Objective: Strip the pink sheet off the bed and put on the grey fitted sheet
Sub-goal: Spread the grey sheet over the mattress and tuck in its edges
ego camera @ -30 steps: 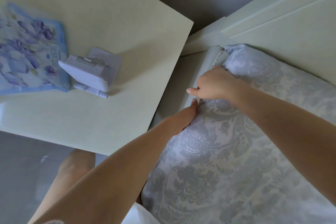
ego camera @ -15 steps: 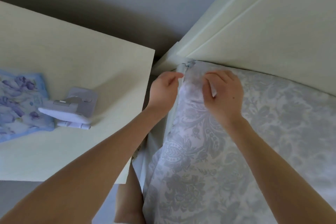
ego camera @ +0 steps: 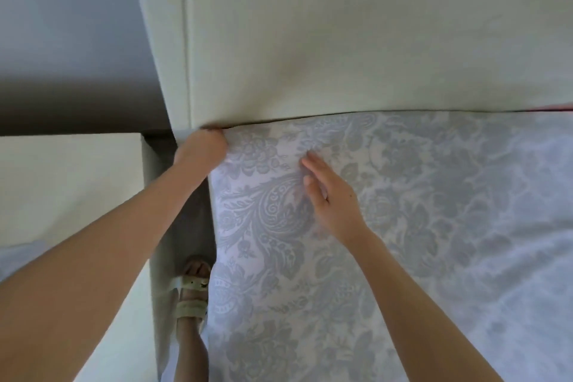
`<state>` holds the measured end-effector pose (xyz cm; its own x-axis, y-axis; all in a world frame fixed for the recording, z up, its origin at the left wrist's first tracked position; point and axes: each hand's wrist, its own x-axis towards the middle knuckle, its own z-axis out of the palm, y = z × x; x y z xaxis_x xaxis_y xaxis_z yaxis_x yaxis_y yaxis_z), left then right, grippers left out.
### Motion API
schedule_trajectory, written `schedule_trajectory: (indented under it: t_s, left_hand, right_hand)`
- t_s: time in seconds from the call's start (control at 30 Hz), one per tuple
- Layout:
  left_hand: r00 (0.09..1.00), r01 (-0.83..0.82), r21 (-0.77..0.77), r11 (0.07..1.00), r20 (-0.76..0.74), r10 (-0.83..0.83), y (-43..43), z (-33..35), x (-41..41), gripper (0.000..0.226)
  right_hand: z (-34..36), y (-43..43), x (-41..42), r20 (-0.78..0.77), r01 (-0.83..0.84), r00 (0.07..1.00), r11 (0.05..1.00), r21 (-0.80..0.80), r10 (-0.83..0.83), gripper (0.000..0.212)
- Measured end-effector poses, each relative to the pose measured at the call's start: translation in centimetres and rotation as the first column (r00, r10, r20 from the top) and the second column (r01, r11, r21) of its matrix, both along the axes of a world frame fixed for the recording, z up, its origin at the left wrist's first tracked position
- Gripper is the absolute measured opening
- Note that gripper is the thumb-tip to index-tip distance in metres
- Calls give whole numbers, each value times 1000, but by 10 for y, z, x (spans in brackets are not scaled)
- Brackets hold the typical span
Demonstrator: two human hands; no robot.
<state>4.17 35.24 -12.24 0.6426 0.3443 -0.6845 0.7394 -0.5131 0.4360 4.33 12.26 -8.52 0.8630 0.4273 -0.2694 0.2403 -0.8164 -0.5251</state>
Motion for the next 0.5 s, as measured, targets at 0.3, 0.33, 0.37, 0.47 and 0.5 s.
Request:
schedule_trajectory:
  t_s: [0.3,0.33,0.37,0.47,0.5]
  left_hand:
    - [520,551,461,695,462,-719,-111,52,32,12]
    - [472,610,448,654,457,-754,-128,49,47,20]
    - [426,643,445,624,469,-774,-144,46,62,27]
    - [305,714,511,479,389,-869,-182,33,105,39]
    - [294,718,522,461,373,-880,-190,27,117,42]
  right_hand:
    - [38,-100,85,149,553,833,815,-175,-533,37]
    - [38,-116,96,158,577,816,791,-201,-555,39]
    - [37,-132,108,170,594,804,771,-229,-569,41]
    - [30,-172,146,207,559,829,750,-353,-520,46]
    - [27,-181,159,221,532,847,755,-383,-484,47]
